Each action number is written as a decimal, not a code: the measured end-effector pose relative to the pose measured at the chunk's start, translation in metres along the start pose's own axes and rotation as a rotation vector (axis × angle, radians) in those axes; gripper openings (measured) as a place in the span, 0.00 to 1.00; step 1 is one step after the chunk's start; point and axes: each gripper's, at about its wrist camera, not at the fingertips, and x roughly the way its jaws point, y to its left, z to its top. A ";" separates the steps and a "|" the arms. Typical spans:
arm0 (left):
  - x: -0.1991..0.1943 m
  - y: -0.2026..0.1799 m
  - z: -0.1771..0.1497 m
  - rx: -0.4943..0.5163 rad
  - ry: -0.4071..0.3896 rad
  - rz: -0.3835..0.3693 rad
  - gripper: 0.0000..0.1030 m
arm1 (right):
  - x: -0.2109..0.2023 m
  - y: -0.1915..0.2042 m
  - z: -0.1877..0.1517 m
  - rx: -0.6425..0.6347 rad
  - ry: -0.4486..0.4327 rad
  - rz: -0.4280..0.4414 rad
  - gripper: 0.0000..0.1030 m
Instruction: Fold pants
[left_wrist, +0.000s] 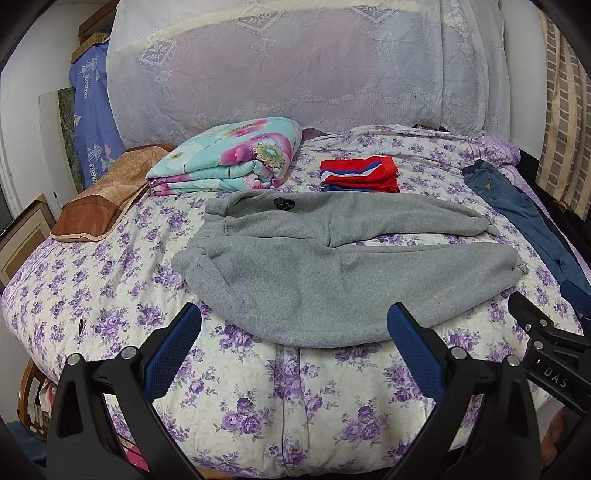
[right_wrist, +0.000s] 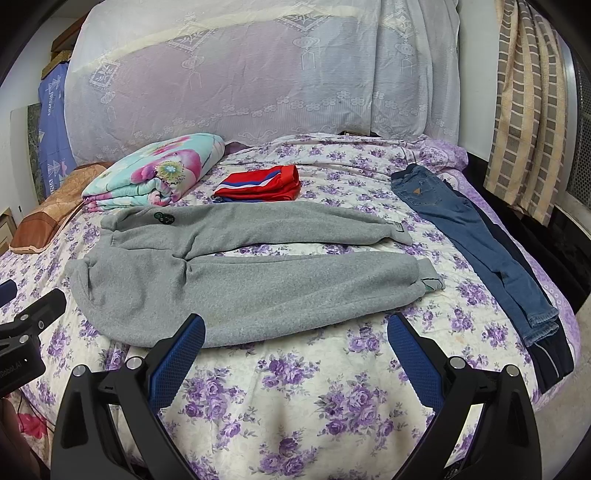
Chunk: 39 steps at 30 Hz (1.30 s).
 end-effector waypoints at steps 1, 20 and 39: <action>0.000 0.000 0.000 0.001 0.001 0.000 0.95 | 0.000 0.000 0.000 0.000 0.000 0.001 0.97; 0.181 0.133 -0.018 -0.525 0.424 -0.186 0.95 | 0.044 -0.046 -0.022 0.067 0.121 -0.055 0.97; 0.189 0.155 -0.018 -0.552 0.358 -0.232 0.18 | 0.163 -0.193 0.021 0.476 0.414 0.090 0.97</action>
